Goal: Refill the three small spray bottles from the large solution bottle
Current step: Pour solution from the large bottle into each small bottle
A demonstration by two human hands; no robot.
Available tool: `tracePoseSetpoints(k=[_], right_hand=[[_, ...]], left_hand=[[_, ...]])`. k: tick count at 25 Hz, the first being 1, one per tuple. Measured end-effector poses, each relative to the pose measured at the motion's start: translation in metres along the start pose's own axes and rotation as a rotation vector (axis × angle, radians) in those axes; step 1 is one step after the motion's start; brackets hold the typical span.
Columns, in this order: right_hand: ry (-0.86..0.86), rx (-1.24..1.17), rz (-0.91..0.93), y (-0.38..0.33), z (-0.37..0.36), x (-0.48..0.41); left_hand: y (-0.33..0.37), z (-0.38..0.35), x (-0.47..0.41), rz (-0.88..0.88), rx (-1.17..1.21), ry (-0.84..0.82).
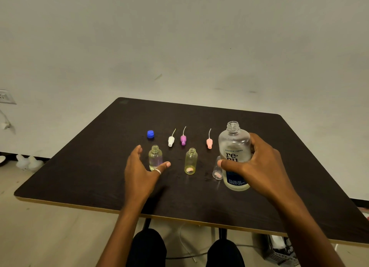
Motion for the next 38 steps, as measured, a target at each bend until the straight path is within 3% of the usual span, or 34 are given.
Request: tracePoseSetpoints(k=[3, 6, 11, 16, 23, 27, 31, 38], right_hand=[[-0.006, 0.008, 0.006, 0.001, -0.002, 0.0], [-0.015, 0.012, 0.012, 0.001, -0.003, -0.001], [-0.007, 0.013, 0.023, 0.001, -0.003, 0.0], [-0.014, -0.005, 0.014, 0.001, -0.004, 0.0], [-0.013, 0.003, 0.011, 0.0, -0.004, 0.001], [-0.008, 0.023, 0.026, -0.003, -0.005, 0.002], [-0.01, 0.113, 0.05, -0.005, -0.009, 0.003], [-0.013, 0.352, 0.125, -0.024, 0.0, -0.008]], left_hand=[[0.022, -0.002, 0.039, -0.35, -0.105, 0.253], [0.04, -0.024, 0.051, -0.519, -0.107, 0.154], [0.037, -0.062, 0.024, -0.3, -0.019, -0.204], [0.024, -0.081, 0.011, -0.138, 0.044, -0.331], [0.026, -0.081, 0.015, -0.121, 0.071, -0.277], [0.049, -0.052, 0.022, -0.197, 0.184, -0.183], [0.076, -0.015, 0.035, -0.275, 0.277, -0.146], [0.1, 0.008, 0.046, -0.332, 0.235, -0.093]])
Point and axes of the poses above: each hand's wrist, its own x-axis away from the middle knuckle, its own z-axis out of the back of the hand, y = z × x, the point moved 2 cm from there along -x, towards the middle knuckle, and after that the axes turned 4 degrees about z, right-handed, at the moved point
